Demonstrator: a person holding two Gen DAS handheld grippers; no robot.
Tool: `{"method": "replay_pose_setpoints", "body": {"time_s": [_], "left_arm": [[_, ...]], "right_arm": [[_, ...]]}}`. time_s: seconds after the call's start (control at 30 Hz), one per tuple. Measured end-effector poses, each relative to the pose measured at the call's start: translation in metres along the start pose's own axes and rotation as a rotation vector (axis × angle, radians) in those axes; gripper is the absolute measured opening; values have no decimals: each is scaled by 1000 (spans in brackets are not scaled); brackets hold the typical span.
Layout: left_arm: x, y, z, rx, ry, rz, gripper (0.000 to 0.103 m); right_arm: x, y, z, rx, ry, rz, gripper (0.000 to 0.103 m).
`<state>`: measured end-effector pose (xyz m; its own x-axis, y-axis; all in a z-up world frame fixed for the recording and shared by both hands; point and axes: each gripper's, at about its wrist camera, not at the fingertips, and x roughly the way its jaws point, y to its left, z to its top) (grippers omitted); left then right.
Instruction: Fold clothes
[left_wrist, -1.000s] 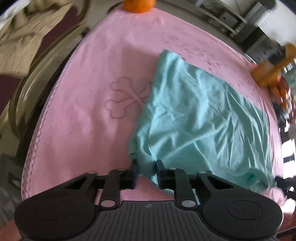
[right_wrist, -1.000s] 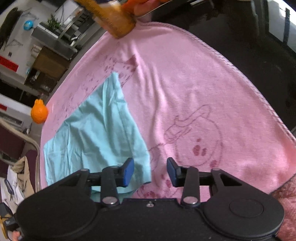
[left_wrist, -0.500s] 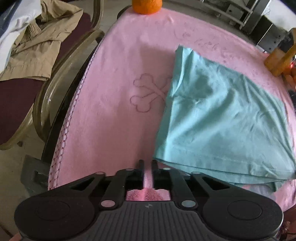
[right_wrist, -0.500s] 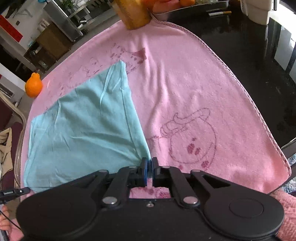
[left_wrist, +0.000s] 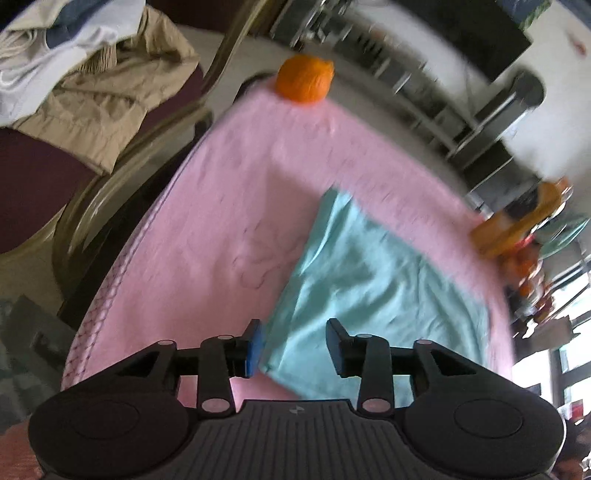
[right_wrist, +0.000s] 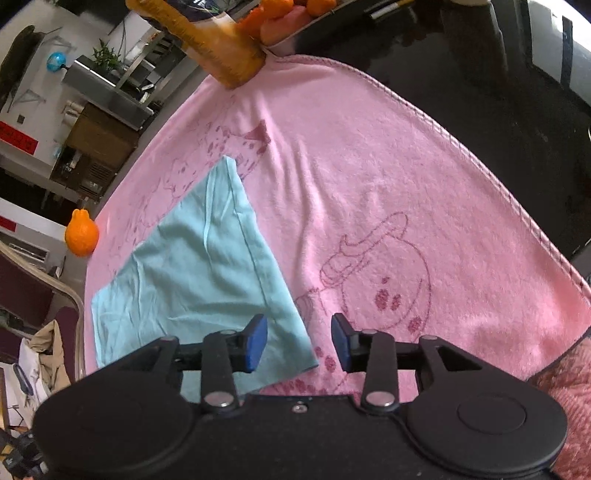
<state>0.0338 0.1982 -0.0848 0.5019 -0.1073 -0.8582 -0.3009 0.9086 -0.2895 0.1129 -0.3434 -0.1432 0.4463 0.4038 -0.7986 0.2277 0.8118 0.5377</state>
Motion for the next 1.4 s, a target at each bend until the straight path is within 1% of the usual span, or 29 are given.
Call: {"method": "replay_pose_setpoints", "body": {"time_s": [0.07, 0.1, 0.2, 0.23, 0.27, 0.3, 0.33, 0.4, 0.47, 0.53, 0.57, 0.6, 0.63, 0.73, 0.77, 0.8, 0.87, 0.9, 0.97, 1.0, 1.07, 1.13, 1.23, 1.33, 1.4], "left_arm": [[0, -2, -1, 4, -2, 7, 42], [0, -3, -1, 6, -3, 10, 39], [10, -16, 0, 56, 6, 28, 35], [14, -21, 0, 74, 9, 34, 29], [18, -26, 1, 93, 13, 41, 26], [19, -29, 0, 105, 10, 51, 8], [19, -31, 0, 114, 4, 64, 3], [23, -34, -2, 137, 16, 92, 3], [28, -37, -5, 177, 32, 130, 4], [19, -38, -3, 189, 4, 120, 11], [14, -38, -2, 192, -14, 110, 18], [9, -38, -1, 195, -32, 101, 22], [3, -38, 0, 198, -50, 91, 22], [-13, -38, 4, 208, -105, 62, 21], [-19, -38, 5, 211, -123, 52, 21], [-26, -38, 10, 202, -150, 27, 23], [-37, -41, 26, 180, -202, -25, 27], [-38, -45, 35, 174, -215, -38, 30], [-39, -51, 53, 162, -242, -63, 31], [-34, -55, 63, 162, -248, -61, 32], [-19, -57, 81, 161, -245, -49, 32], [1, -57, 98, 144, -225, -46, 35], [34, -50, 113, 114, -174, -38, 35], [63, -47, 125, 105, -109, 4, 34], [74, -49, 133, 105, -103, 2, 34]], "right_arm": [[2, 4, -1, -27, 0, -13, 37], [3, 7, -2, -41, 1, -20, 37], [6, 14, -4, -87, -8, -51, 36], [7, 15, -5, -101, -11, -59, 29], [8, 17, -6, -114, -12, -63, 25], [9, 18, -7, -126, -11, -66, 15], [10, 19, -7, -138, -9, -69, 4], [11, 22, -8, -167, -9, -87, 2], [14, 25, -10, -200, 5, -130, 2], [18, 28, -12, -234, 23, -178, 2], [18, 28, -12, -239, 24, -187, 2], [17, 29, -13, -238, 22, -188, 3], [15, 29, -13, -236, 20, -189, 7], [-4, 33, -9, -195, -27, -97, 11], [-13, 36, -6, -177, -43, -49, 13], [-23, 40, -3, -158, -59, 7, 17], [-41, 56, 6, -157, -107, 77, 20], [-48, 66, 11, -169, -134, 104, 23], [-58, 87, 23, -194, -184, 146, 27], [-61, 97, 31, -204, -209, 165, 30], [-55, 109, 47, -213, -240, 187, 31], [-45, 118, 64, -215, -258, 203, 34], [-13, 113, 90, -172, -253, 202, 39], [29, 89, 103, -105, -223, 169, 40], [53, 73, 106, -35, -157, 129, 40]]}}
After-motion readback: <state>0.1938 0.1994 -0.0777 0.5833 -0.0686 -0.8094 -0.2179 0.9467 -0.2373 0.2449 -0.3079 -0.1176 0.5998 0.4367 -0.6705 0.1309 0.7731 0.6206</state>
